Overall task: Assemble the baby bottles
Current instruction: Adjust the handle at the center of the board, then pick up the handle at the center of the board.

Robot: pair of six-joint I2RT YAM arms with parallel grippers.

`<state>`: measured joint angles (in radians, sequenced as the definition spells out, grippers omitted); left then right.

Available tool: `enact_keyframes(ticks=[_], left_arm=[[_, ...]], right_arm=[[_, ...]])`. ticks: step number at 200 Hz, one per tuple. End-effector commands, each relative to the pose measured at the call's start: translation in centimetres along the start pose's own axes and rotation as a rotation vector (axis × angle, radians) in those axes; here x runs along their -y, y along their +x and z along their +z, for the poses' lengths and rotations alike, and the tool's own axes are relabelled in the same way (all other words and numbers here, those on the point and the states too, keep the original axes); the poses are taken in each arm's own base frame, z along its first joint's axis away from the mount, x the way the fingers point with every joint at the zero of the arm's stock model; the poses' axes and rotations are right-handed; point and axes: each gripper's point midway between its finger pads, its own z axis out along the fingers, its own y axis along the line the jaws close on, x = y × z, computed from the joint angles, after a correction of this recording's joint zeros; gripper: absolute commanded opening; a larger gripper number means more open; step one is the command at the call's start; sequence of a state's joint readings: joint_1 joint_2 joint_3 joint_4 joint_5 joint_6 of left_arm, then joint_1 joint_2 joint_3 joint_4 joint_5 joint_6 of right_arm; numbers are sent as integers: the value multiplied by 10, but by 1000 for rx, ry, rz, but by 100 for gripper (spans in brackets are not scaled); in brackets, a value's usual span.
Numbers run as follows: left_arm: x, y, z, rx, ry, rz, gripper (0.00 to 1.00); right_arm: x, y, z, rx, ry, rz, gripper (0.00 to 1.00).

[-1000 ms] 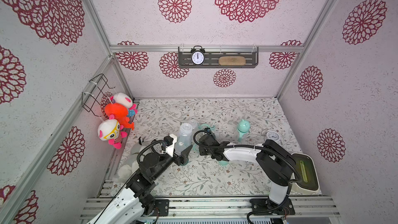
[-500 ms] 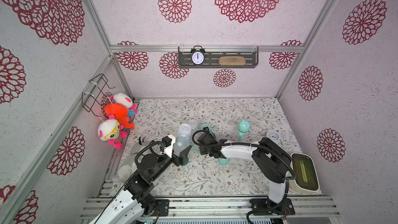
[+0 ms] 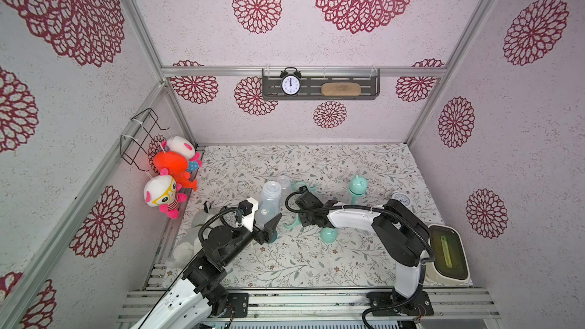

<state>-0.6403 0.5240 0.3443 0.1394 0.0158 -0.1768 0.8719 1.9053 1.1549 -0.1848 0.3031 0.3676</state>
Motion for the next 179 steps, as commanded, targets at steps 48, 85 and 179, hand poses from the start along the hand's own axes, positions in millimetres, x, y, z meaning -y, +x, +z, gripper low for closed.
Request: enact_keyframes(ticks=[48,85,179], left_arm=[[-1,-14,-1,41,-6,-2,0],[0,-13,2,35,-1,-2,0],[3,-14,7,32,17,-8,0]], right_arm=[[13,-17,-35,9,-113,-75,50],[-5,-19,-69,41,-246,23,67],[-71,-5,-120,189,-551,480,70]])
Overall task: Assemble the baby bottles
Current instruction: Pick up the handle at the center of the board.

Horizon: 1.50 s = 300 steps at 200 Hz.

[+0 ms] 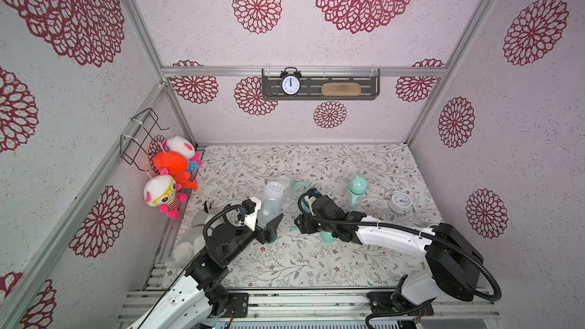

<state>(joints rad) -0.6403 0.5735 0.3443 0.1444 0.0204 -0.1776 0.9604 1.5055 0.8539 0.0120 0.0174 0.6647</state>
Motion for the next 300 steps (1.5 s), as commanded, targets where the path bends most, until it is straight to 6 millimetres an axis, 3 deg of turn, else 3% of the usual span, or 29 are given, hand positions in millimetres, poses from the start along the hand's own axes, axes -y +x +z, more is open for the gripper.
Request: enact_keyframes(ticks=[1,50,130,221,300], left_arm=[[3,-26,-2,76,17,-6,0],[4,-26,-3,71,21,-6,0],[5,-29,-6,72,24,-3,0],[5,-28,-6,72,24,-5,0],[6,-26,-4,68,29,-11,0]], right_arm=[[-25,-14,-6,122,-114,193,70],[-13,-1,3,212,-148,395,65],[-24,20,48,214,-212,540,61],[4,31,43,261,-79,566,61],[19,18,51,295,-109,605,61]])
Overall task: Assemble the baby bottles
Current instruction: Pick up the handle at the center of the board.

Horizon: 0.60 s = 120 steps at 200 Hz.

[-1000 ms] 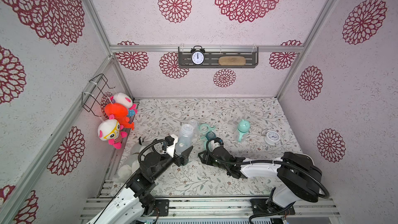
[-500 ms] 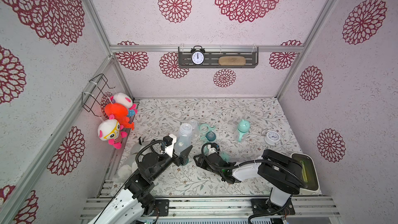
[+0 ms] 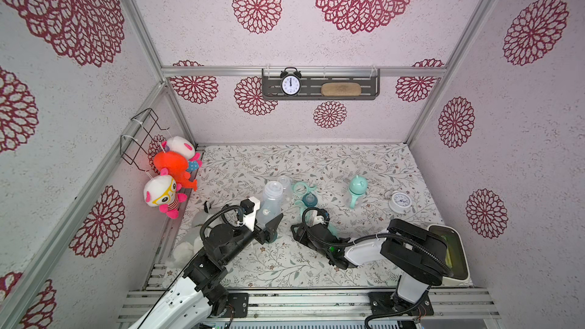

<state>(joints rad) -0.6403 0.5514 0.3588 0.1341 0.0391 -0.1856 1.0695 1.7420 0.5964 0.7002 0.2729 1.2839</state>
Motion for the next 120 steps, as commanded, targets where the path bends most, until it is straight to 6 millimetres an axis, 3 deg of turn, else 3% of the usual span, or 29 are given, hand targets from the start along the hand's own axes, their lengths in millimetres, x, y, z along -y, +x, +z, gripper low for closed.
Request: enact_keyframes(ticks=[1,120], left_arm=[[2,-16,0,44,9,-3,0],[0,-19,-4,48,-2,12,0]], right_arm=[[-6,-10,4,29,-40,31,61],[-2,-12,23,46,-63,35,43]])
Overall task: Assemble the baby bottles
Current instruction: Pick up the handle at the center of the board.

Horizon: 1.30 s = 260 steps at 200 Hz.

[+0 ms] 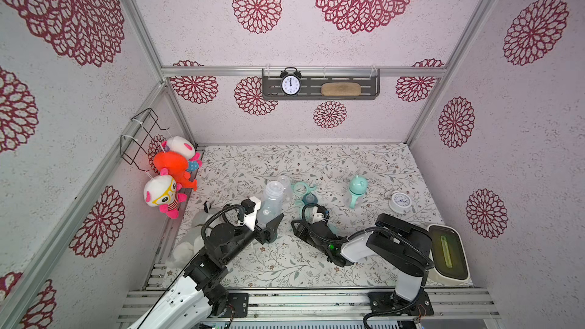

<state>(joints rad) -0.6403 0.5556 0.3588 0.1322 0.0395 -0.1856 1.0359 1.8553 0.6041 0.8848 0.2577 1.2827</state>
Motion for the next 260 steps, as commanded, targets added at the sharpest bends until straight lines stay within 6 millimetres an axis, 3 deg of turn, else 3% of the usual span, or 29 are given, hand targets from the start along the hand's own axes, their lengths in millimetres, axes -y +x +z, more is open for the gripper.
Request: enact_keyframes(ticks=[1,60,145,214,260], left_arm=[[1,-20,-5,53,-1,12,0],[-1,-22,-10,54,-10,18,0],[0,-22,-9,54,-6,16,0],[0,-18,-5,48,-4,11,0],[2,-21,-5,62,6,7,0]], right_arm=[[-1,-4,4,11,1,-2,43],[6,-11,5,2,25,-34,28],[5,-11,4,-16,68,-96,22],[6,-22,-13,27,136,-152,14],[-12,-36,-31,69,171,-248,8]])
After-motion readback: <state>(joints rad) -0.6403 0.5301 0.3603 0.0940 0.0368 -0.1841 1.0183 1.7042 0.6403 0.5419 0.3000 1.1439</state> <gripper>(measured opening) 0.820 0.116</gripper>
